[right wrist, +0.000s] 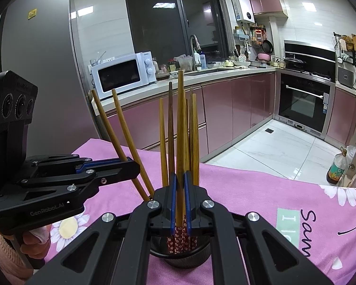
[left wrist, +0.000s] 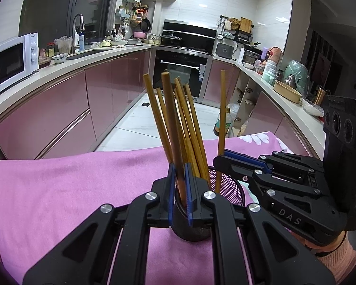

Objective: Organize utensils

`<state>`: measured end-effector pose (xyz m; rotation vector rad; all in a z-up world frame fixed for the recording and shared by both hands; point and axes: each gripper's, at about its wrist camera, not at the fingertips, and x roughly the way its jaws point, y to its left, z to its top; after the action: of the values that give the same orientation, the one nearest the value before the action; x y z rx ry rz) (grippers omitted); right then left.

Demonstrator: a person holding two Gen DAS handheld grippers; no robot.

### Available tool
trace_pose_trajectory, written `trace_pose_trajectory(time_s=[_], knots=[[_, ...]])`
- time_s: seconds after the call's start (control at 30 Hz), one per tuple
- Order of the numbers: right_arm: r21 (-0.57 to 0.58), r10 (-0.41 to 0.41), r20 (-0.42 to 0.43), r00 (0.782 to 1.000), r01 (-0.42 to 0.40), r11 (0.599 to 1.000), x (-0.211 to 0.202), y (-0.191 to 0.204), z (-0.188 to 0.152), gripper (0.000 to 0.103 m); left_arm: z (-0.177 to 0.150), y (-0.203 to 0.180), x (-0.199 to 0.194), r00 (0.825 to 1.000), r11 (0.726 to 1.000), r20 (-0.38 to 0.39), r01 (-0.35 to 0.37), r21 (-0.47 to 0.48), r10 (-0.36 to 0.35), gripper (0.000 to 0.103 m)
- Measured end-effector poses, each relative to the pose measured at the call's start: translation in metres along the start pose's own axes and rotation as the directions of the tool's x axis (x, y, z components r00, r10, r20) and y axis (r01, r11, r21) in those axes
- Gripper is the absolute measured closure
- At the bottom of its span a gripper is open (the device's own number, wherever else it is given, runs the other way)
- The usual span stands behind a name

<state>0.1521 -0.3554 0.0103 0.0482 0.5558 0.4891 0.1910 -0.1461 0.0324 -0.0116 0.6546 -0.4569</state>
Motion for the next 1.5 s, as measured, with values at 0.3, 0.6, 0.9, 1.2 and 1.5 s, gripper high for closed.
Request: trace_pose_trajectory(time_s=[0.3,0.6,0.9,1.2,1.5], knots=[[0.011,-0.004,-0.007,1.0,0.004,1.0,0.003,-0.001,0.001,0.098,0.0,0.007,0.015,1.0,1.0,-0.018,-0.013,-0.005,0.013,0.092],[0.024,-0.004,-0.004,1.0,0.004,1.0,0.004,-0.001,0.001,0.096,-0.004,0.006,0.017,0.999,0.999,-0.006,-0.04,0.008,0.04,0.089],[0.027,-0.005,0.014,1.0,0.004,1.0,0.001,0.004,0.001,0.091,-0.011,0.006,0.008,0.998,0.998,0.016,-0.067,0.009,0.067,0.07],[0.023,-0.066,0.074,0.995,0.065,0.998,-0.015,0.011,-0.013,0.049,-0.032,0.015,-0.022,0.981,0.987,0.111,-0.163,-0.004,0.162,0.021],[0.002,-0.157,0.175,0.972,0.159,0.987,-0.041,0.023,-0.047,0.006,-0.077,0.028,-0.064,0.931,0.952,0.204,-0.303,-0.036,0.304,0.005]])
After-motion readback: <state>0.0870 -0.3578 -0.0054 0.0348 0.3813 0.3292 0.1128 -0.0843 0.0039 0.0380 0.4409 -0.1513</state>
